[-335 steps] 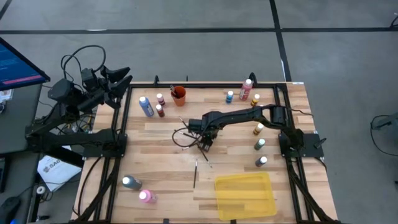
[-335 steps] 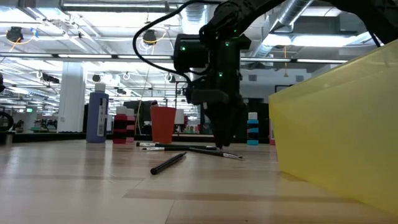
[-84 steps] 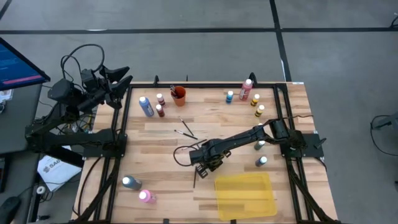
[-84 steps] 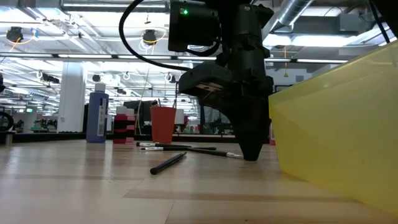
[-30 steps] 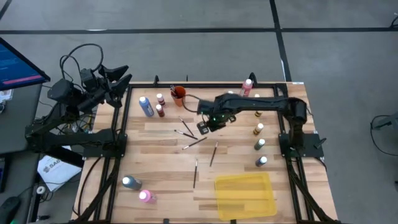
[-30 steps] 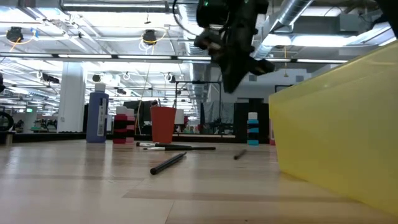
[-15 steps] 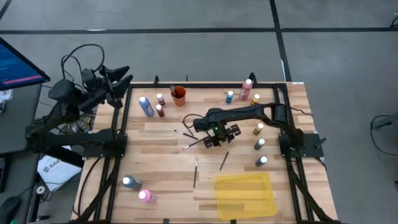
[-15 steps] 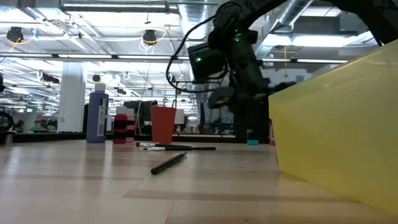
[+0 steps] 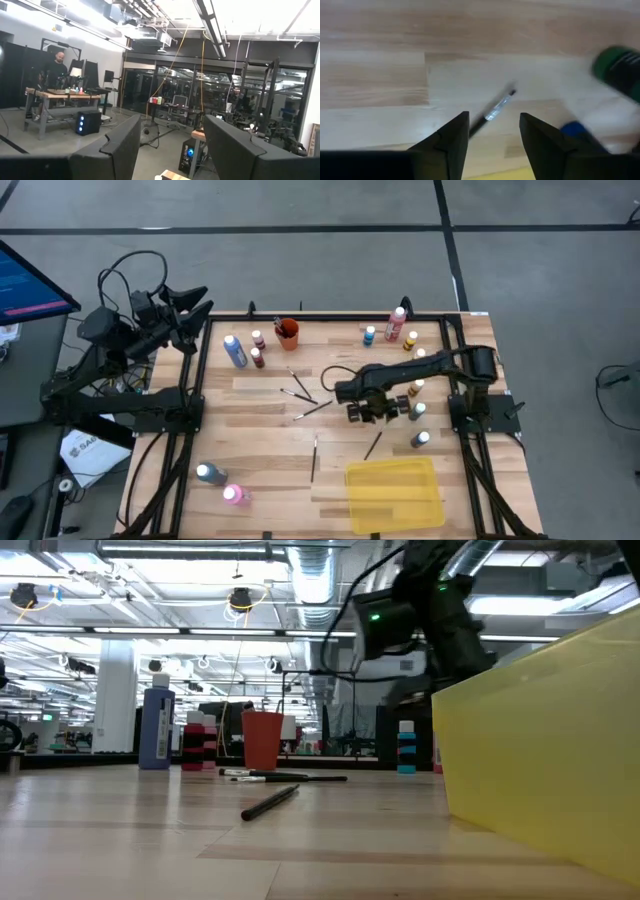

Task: Pick & Place Paint Supplies
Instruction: Put the black paint brush into the orange cup

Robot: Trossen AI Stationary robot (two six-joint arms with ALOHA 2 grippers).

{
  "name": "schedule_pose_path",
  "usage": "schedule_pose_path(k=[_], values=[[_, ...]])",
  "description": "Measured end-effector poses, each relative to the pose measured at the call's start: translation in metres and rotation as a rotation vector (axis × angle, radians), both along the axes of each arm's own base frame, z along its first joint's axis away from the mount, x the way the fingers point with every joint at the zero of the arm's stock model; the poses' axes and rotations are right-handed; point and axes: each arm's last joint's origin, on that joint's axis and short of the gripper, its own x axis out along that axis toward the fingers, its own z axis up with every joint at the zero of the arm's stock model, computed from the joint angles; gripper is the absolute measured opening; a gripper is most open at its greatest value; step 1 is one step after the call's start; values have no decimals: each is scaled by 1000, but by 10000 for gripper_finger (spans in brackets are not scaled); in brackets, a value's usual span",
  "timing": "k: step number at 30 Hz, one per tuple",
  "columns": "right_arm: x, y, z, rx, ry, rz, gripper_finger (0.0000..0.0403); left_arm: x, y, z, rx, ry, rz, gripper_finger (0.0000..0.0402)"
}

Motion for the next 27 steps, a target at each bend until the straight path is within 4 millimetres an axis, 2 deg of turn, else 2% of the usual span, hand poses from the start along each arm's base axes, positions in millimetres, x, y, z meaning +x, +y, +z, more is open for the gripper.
schedule_pose_path(k=[7, 17, 22, 27], values=[[-19, 13, -16, 1, -4, -115, 171, 0, 0, 0, -1, -1, 2, 211], [-29, 21, -32, 9, 15, -138, 158, 0, 0, 0, 0, -2, 3, 211], [-26, 21, -30, -2, -14, -85, 156, 0, 0, 0, 0, -2, 2, 211], [-24, 21, -17, -27, 61, -75, 155, 0, 0, 0, 0, -2, 3, 211]])
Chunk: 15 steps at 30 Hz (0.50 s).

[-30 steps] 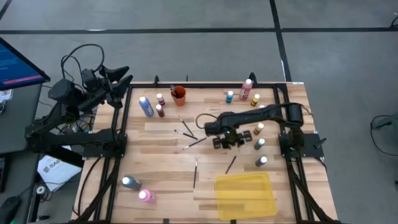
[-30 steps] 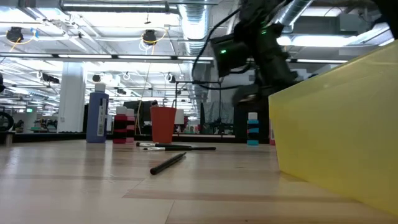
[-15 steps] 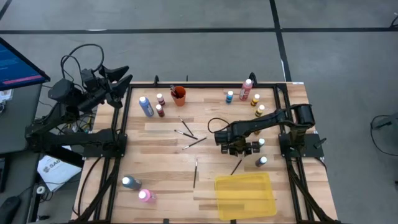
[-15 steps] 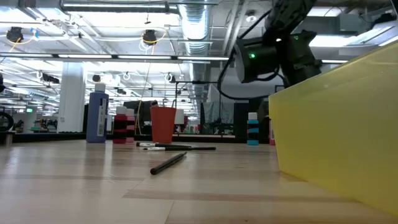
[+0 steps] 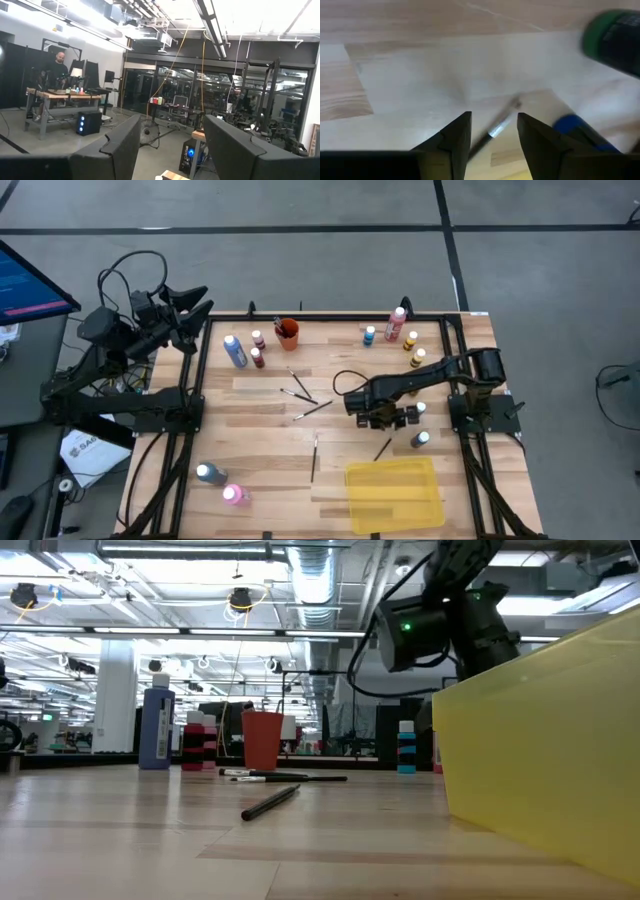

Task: Pick & Place Paint Supplies
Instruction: Put the black paint brush into the orange cup

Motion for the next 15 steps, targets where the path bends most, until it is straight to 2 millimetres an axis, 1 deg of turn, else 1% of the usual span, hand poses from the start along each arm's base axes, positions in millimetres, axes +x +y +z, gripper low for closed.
schedule_pose_path(k=[2, 7, 11, 15], values=[[0, 2, 3, -1, 13, 0, 155, 0, 0, 0, 0, 0, -1, 211], [-1, 11, 3, -4, 24, -23, 155, 0, 0, 0, 0, 0, -1, 211], [-6, 13, -3, -12, 46, -39, 154, 0, 0, 0, 1, 0, -4, 211], [-8, 11, -11, -4, 13, -58, 154, 0, 0, 0, 1, 0, -3, 211]])
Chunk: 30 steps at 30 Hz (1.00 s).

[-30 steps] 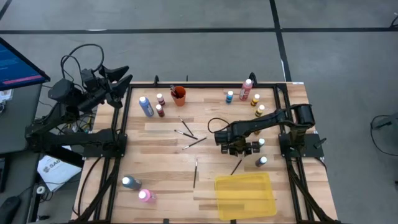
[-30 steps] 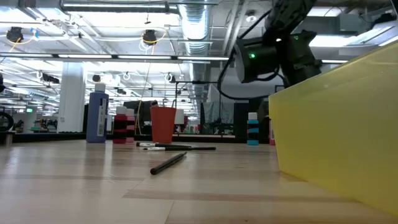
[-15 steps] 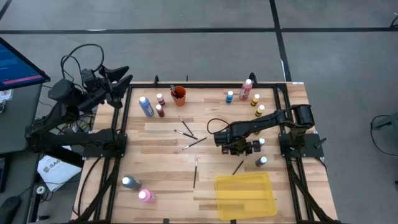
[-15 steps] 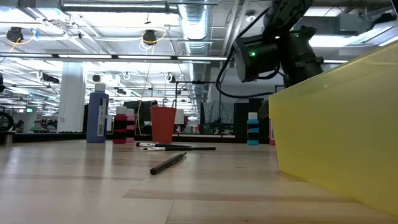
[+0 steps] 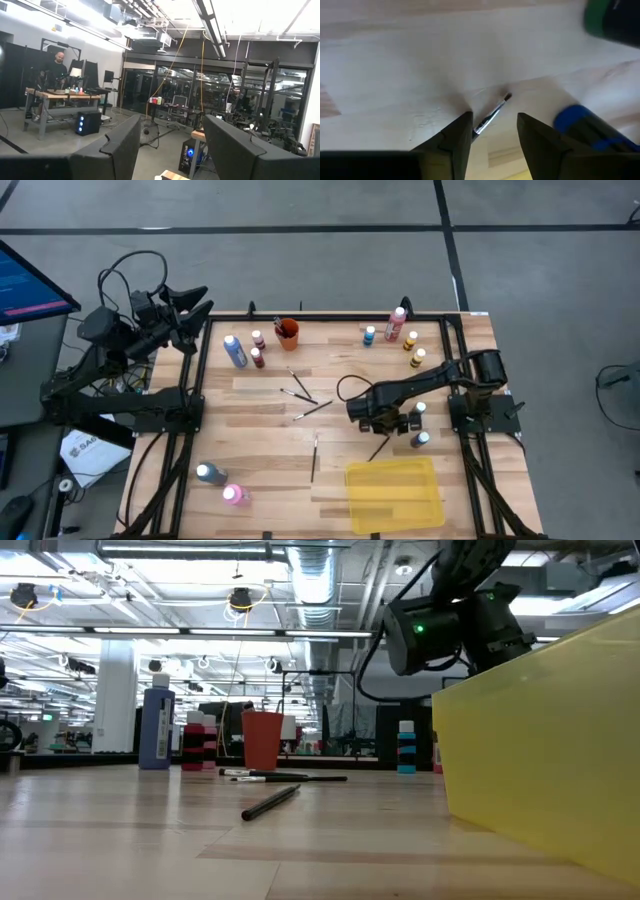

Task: Pick & Place Paint Supplies
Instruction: Put the black paint brush into the orange cup

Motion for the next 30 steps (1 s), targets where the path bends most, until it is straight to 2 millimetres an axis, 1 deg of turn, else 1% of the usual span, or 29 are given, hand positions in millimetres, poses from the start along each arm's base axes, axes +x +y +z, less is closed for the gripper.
schedule_pose_path(k=[7, 11, 15, 21, 30], values=[[-6, -1, -8, 17, 5, -43, 154, 0, 0, 0, 0, 0, 0, 211], [-5, -4, -9, 22, -8, -47, 150, 0, 0, 0, 0, 0, 0, 211], [-3, -8, -10, 33, -26, -58, 138, 0, 0, 0, -1, 1, 1, 211], [-2, -10, -10, 27, -41, -31, 119, 0, 0, 0, -2, 1, 4, 211], [-2, -20, -11, 16, -53, -10, 120, 0, 0, 0, -1, 1, 3, 211]])
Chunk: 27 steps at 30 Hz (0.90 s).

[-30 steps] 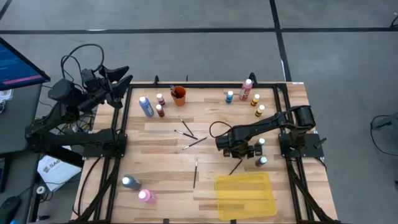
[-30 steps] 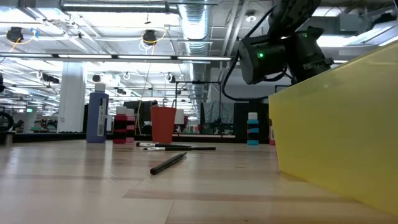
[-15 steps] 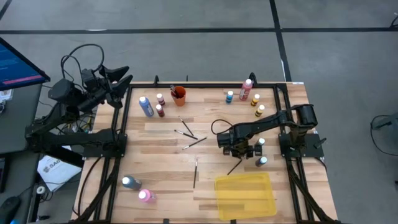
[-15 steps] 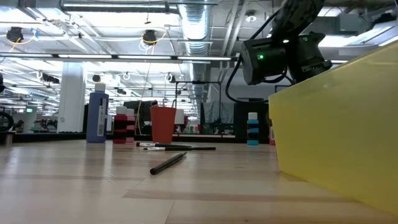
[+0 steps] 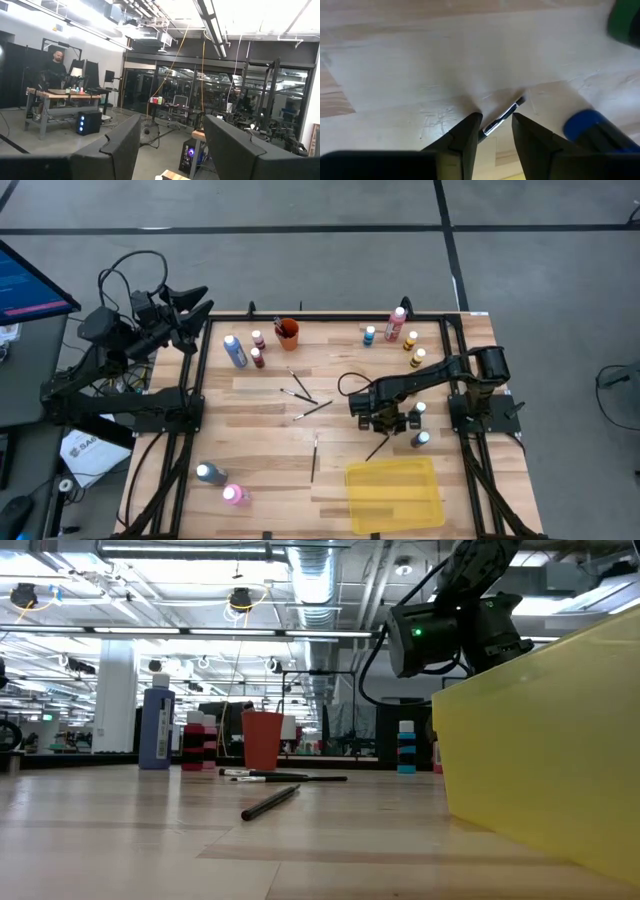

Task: Pick & Place Paint Supplies
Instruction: Put the black paint brush into the orange cup

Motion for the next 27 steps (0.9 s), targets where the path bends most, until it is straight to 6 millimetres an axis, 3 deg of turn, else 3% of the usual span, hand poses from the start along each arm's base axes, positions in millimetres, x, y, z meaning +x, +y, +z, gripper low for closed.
schedule_pose_path(k=[6, 9, 17, 27], values=[[7, -4, 8, -17, -14, 77, 117, 0, 0, 0, 22, 14, 8, 211], [7, -5, 16, -112, 18, 77, 117, 0, 0, 0, 35, 22, 13, 211], [9, 1, 40, -214, -113, 9, 118, 0, 0, 0, 37, 23, 10, 211], [-5, 32, 30, -158, -6, -87, 118, 0, 0, 0, 38, 21, 11, 211]])
